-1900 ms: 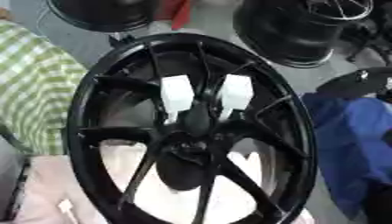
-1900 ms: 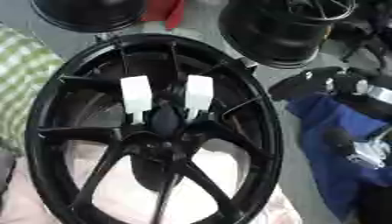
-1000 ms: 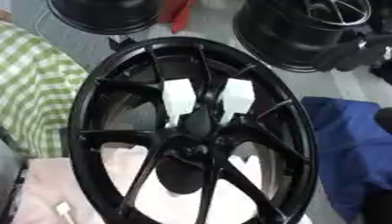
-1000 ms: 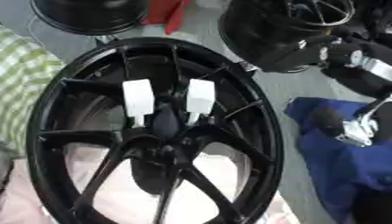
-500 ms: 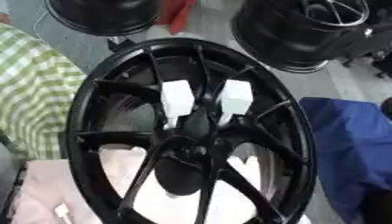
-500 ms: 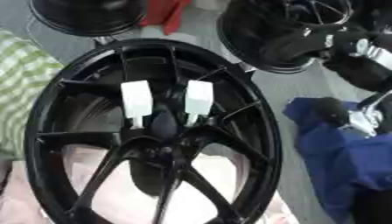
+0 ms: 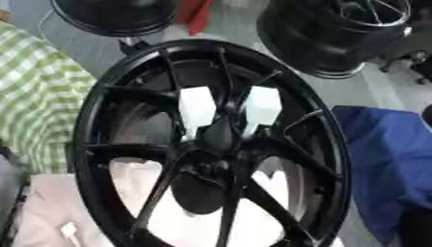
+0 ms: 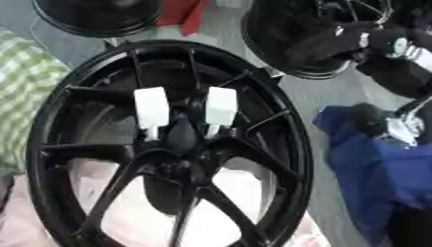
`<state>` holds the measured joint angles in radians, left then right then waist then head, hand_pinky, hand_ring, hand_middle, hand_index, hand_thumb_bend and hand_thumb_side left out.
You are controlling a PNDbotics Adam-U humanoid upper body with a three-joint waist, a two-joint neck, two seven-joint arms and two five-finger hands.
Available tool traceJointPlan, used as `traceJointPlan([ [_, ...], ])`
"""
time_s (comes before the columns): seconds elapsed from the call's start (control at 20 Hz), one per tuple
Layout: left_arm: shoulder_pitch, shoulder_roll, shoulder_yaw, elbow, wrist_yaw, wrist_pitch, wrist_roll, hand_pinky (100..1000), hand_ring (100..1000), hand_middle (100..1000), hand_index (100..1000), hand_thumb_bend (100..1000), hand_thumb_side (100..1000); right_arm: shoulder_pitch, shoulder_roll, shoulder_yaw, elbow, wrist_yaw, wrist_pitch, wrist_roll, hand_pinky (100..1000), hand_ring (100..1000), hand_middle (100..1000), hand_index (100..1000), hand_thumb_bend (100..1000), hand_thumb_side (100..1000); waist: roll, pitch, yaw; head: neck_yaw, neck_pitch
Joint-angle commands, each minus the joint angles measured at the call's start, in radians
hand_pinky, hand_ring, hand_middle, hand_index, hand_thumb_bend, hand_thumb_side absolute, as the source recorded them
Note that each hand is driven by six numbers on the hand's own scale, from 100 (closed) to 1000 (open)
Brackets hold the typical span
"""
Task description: Pull the pin out of the wheel hub.
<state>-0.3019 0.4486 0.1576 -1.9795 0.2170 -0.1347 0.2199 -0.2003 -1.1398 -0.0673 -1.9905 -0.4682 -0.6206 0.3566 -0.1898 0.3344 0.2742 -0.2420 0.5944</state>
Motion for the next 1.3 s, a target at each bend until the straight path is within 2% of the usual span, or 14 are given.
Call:
traceJointPlan([
  [0.05, -0.019, 0.011, -0.001, -0.021, 0.009, -0.002, -0.006, 886, 602, 582, 837, 290, 538, -0.023, -0.025, -0.006, -0.01, 0.07, 0.041, -0.02, 849, 888, 808, 863, 300, 506, 0.004, -0.013, 0.011, -0.024, -0.017],
  [0.3, -0.041, 0.009, -0.003, -0.021, 0.016, -0.005, -0.009, 886, 604, 584, 837, 295, 532, -0.05, -0.014, 0.008, -0.01, 0.176, 0.088, -0.045, 850, 894, 819, 869, 368, 489, -0.009, -0.012, 0.047, -0.048, -0.024],
  [0.65, -0.063, 0.005, -0.004, -0.021, 0.025, -0.008, -0.011, 886, 605, 578, 837, 302, 527, -0.064, -0.002, 0.019, -0.01, 0.279, 0.123, -0.049, 858, 908, 838, 880, 488, 437, -0.02, -0.012, 0.081, -0.077, -0.023],
  [0.95, -0.069, 0.004, -0.005, -0.021, 0.028, -0.008, -0.012, 887, 604, 576, 836, 303, 527, -0.062, 0.014, 0.028, -0.01, 0.396, 0.148, -0.041, 861, 916, 849, 882, 554, 399, -0.027, -0.007, 0.091, -0.084, -0.019],
  [1.3, -0.067, 0.003, -0.005, -0.021, 0.027, -0.007, -0.011, 888, 602, 573, 835, 306, 525, -0.059, 0.022, 0.028, -0.01, 0.508, 0.225, -0.088, 861, 918, 851, 884, 572, 401, -0.032, -0.002, 0.093, -0.083, -0.017],
])
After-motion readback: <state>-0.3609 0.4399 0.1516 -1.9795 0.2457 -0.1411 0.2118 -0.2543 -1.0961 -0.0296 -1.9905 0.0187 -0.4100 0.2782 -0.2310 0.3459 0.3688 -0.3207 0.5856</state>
